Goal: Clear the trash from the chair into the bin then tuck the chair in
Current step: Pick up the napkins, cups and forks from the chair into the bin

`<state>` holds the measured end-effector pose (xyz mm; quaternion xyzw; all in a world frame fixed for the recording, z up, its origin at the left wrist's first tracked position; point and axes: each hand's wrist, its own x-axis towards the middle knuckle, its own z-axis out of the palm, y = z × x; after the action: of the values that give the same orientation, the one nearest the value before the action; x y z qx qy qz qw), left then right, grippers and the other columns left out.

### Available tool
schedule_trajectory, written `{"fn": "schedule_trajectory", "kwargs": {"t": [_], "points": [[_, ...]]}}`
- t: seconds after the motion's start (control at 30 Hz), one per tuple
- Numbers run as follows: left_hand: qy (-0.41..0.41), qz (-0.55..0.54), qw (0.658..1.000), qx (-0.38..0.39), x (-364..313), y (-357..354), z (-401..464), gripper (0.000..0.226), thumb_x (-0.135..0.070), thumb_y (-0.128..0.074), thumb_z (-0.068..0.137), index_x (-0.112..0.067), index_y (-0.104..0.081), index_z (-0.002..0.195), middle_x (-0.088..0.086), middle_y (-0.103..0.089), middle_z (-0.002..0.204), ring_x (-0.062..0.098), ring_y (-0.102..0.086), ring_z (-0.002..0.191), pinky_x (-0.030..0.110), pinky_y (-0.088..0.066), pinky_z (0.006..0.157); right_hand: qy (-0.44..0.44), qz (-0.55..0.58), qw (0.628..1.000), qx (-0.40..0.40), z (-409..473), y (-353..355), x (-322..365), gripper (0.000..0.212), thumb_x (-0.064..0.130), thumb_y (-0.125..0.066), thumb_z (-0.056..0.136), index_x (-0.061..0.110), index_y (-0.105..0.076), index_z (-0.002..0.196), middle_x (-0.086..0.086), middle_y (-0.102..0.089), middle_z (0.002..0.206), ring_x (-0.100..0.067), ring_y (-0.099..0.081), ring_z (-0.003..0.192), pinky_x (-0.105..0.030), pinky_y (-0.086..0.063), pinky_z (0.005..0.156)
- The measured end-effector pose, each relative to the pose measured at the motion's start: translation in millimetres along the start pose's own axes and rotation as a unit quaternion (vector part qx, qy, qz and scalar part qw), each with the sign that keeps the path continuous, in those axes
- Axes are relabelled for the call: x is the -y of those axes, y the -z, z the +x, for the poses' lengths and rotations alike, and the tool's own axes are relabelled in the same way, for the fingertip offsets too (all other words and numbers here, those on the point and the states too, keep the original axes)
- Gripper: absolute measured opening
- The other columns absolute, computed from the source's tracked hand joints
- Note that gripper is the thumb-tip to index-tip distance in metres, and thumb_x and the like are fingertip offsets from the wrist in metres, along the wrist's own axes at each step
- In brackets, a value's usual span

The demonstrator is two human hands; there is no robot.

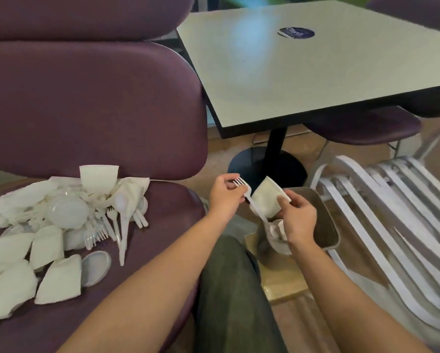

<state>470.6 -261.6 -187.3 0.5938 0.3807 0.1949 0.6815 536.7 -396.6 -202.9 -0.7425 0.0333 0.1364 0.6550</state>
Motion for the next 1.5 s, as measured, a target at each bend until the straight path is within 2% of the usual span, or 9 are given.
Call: {"fn": "schedule_trajectory", "kwargs": {"t": [0.23, 0.37, 0.47, 0.63, 0.73, 0.9, 1.17, 1.33, 1.5], "points": [[0.001, 0.173, 0.984, 0.044, 44, -65, 14, 0.030, -0.013, -0.074, 0.081, -0.031, -0.054, 0.094, 0.000, -0.066, 0.095, 0.018, -0.067, 0.089, 0.040, -0.058, 0.083, 0.009, -0.124, 0.991, -0.058, 35, 43, -22, 0.033, 0.017, -0.059, 0.094, 0.014, -0.063, 0.127, -0.006, -0.067, 0.119, -0.024, -0.063, 0.109, -0.026, -0.048, 0.085], [0.032, 0.229, 0.969, 0.083, 69, -91, 15, 0.036, -0.019, -0.073, 0.083, -0.024, -0.056, 0.114, -0.002, -0.065, 0.102, 0.018, -0.065, 0.098, 0.031, -0.054, 0.083, -0.026, -0.197, 0.979, -0.052, 44, 58, -43, 0.034, 0.015, -0.058, 0.093, 0.009, -0.063, 0.126, -0.014, -0.068, 0.117, -0.030, -0.064, 0.105, -0.026, -0.044, 0.084], [0.078, 0.245, 0.957, 0.130, 81, -98, 13, 0.056, -0.028, -0.072, 0.084, -0.018, -0.048, 0.134, 0.002, -0.062, 0.123, 0.022, -0.061, 0.111, 0.038, -0.051, 0.095, -0.048, -0.226, 0.973, -0.015, 40, 58, -52, 0.036, 0.014, -0.059, 0.093, 0.007, -0.061, 0.128, -0.012, -0.068, 0.118, -0.026, -0.062, 0.107, -0.024, -0.040, 0.083], [0.074, 0.228, 0.965, 0.109, 79, -88, 15, 0.041, -0.027, -0.064, 0.091, -0.020, -0.054, 0.130, 0.001, -0.063, 0.122, 0.016, -0.061, 0.107, 0.035, -0.050, 0.097, -0.041, -0.236, 0.971, 0.021, 34, 44, -50, 0.035, 0.015, -0.060, 0.092, 0.011, -0.062, 0.127, -0.007, -0.065, 0.125, -0.023, -0.058, 0.116, -0.034, -0.044, 0.102], [0.048, 0.216, 0.971, 0.090, 64, -68, 14, 0.033, -0.026, -0.061, 0.092, -0.020, -0.059, 0.125, -0.004, -0.062, 0.115, 0.010, -0.056, 0.100, 0.024, -0.045, 0.090, -0.024, -0.235, 0.971, 0.040, 27, 27, -37, 0.030, 0.018, -0.060, 0.093, 0.017, -0.064, 0.123, -0.001, -0.066, 0.120, -0.021, -0.058, 0.115, -0.038, -0.043, 0.105], [0.009, 0.193, 0.980, 0.051, 32, -17, 13, 0.024, -0.026, -0.059, 0.093, -0.023, -0.063, 0.117, -0.002, -0.065, 0.113, 0.015, -0.062, 0.103, 0.029, -0.048, 0.089, 0.017, -0.194, 0.975, 0.109, 6, -10, -14, 0.027, 0.017, -0.057, 0.096, 0.015, -0.063, 0.122, 0.005, -0.062, 0.107, -0.010, -0.055, 0.101, -0.024, -0.041, 0.090], [-0.017, 0.171, 0.981, -0.089, 25, 104, 2, 0.005, -0.037, -0.060, 0.081, -0.041, -0.062, 0.083, -0.006, -0.071, 0.096, 0.018, -0.068, 0.088, 0.040, -0.054, 0.089, 0.074, -0.209, 0.952, 0.213, -49, -94, 0, 0.018, 0.016, -0.059, 0.093, 0.018, -0.068, 0.109, 0.006, -0.064, 0.102, -0.009, -0.058, 0.096, -0.023, -0.040, 0.081], [0.003, 0.151, 0.978, -0.143, 27, 175, -18, 0.012, -0.022, -0.058, 0.090, -0.033, -0.062, 0.086, 0.001, -0.070, 0.093, 0.015, -0.062, 0.071, 0.034, -0.051, 0.080, 0.087, -0.230, 0.934, 0.258, -88, -143, -7, 0.017, 0.015, -0.058, 0.091, 0.021, -0.069, 0.101, 0.004, -0.068, 0.097, -0.014, -0.062, 0.084, -0.029, -0.049, 0.078], [0.017, 0.177, 0.964, -0.197, 26, 243, -32, 0.012, -0.028, -0.057, 0.090, -0.030, -0.064, 0.100, -0.007, -0.069, 0.098, 0.016, -0.068, 0.083, 0.029, -0.049, 0.072, 0.105, -0.250, 0.913, 0.306, -122, -194, -12, 0.015, 0.016, -0.059, 0.088, 0.025, -0.069, 0.094, 0.006, -0.069, 0.095, -0.011, -0.061, 0.077, -0.034, -0.055, 0.077]]}}
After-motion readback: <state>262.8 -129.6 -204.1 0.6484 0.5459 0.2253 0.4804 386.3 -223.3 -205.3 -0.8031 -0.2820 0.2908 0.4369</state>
